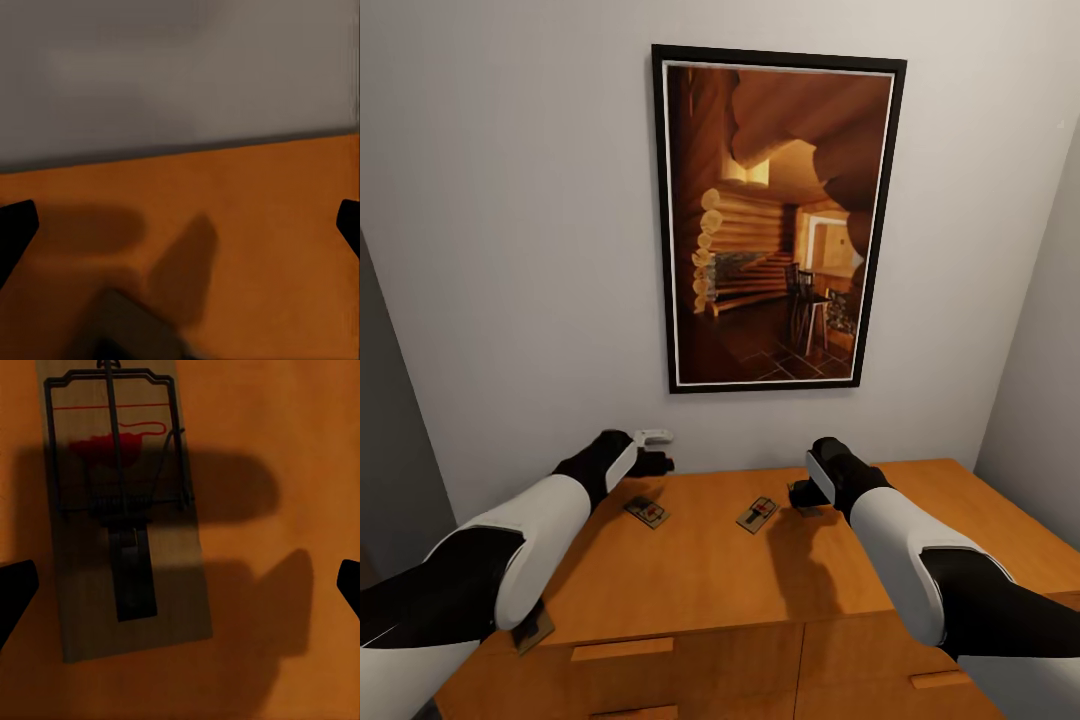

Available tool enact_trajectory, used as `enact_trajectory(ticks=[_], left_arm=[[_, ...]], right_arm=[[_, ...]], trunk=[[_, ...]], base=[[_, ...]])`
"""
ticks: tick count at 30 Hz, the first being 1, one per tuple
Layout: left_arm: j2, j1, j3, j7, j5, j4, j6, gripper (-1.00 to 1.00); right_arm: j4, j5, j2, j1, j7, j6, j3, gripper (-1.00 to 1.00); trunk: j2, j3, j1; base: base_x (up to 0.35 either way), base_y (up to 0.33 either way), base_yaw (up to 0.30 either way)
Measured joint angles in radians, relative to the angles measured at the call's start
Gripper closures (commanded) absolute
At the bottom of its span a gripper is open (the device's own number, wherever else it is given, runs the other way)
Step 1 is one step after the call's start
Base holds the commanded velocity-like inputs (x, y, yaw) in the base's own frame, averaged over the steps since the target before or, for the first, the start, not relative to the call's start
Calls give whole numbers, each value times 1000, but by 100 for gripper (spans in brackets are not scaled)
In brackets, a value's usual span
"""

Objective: Take the four mousetraps from the cabinet in the bathroom and place them on the bathroom floor. Make sure all four end up on the same floor surface, and ensure that at least two of them are either under or directly next to the same bathroom sink.

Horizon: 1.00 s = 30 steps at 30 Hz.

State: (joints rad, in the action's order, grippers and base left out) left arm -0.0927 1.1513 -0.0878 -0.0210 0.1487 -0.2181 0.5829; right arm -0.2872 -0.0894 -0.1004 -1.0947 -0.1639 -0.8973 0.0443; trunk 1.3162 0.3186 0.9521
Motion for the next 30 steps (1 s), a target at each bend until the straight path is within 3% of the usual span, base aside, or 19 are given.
enact_trajectory(ticks=[10, 30], left_arm=[[-17, 0, -2, 0, -5, -22, 23, -100], [-20, 0, -2, 0, -6, -23, 25, -100]], right_arm=[[0, 0, 0, 0, 0, 0, 0, -100], [0, 7, -3, 0, 2, 0, 2, -100]], trunk=[[0, 0, 0], [0, 0, 0]], base=[[0, 0, 0], [0, 0, 0]])
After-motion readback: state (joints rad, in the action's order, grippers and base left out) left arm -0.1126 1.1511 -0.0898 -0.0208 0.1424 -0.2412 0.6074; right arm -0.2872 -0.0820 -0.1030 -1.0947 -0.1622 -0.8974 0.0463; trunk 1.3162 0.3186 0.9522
